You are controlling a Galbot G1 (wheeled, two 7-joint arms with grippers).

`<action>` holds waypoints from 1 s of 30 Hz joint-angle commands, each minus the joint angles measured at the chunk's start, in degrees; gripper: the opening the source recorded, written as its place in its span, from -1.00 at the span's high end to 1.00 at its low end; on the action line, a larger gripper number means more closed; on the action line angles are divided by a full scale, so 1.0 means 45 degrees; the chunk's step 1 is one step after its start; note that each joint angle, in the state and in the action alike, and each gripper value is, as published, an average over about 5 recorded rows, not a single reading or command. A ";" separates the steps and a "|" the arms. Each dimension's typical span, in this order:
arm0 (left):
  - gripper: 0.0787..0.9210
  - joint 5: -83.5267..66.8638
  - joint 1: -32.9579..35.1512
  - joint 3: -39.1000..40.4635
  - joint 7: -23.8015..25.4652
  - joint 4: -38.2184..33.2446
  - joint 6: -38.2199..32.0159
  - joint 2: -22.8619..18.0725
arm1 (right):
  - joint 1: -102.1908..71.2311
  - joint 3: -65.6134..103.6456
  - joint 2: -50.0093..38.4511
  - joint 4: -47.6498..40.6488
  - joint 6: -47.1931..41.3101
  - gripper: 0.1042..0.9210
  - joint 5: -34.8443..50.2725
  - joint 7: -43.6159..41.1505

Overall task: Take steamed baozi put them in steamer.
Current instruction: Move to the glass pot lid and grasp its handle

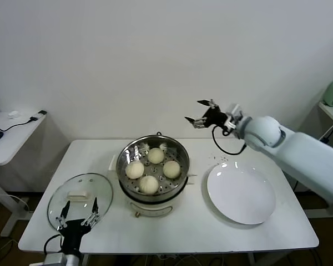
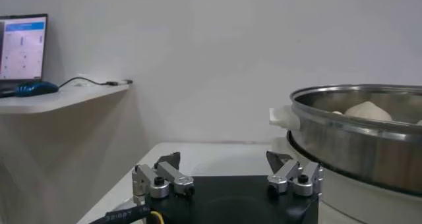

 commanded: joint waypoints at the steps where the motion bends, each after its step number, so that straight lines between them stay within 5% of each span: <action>1: -0.77 -0.0128 -0.0201 -0.0120 0.0461 0.0360 -0.0420 0.0185 | -1.1461 1.1150 0.0244 0.1268 0.2046 -0.76 -0.2123 0.1398; 12: -0.77 0.0894 -0.0290 -0.0244 0.0481 0.0789 -0.1647 0.0275 | -1.5524 1.4100 0.4320 0.1064 0.3943 -0.76 -0.3654 0.0672; 20: -0.77 0.7527 -0.0729 -0.0695 -0.2102 0.1925 -0.3650 0.0309 | -1.6284 1.4211 0.6065 0.0221 0.4852 -0.76 -0.4491 0.0533; 30: -0.77 1.4629 -0.0604 -0.1311 -0.3556 0.3672 -0.2754 0.1494 | -1.6677 1.3547 0.6896 0.0120 0.4733 -0.76 -0.5779 0.0591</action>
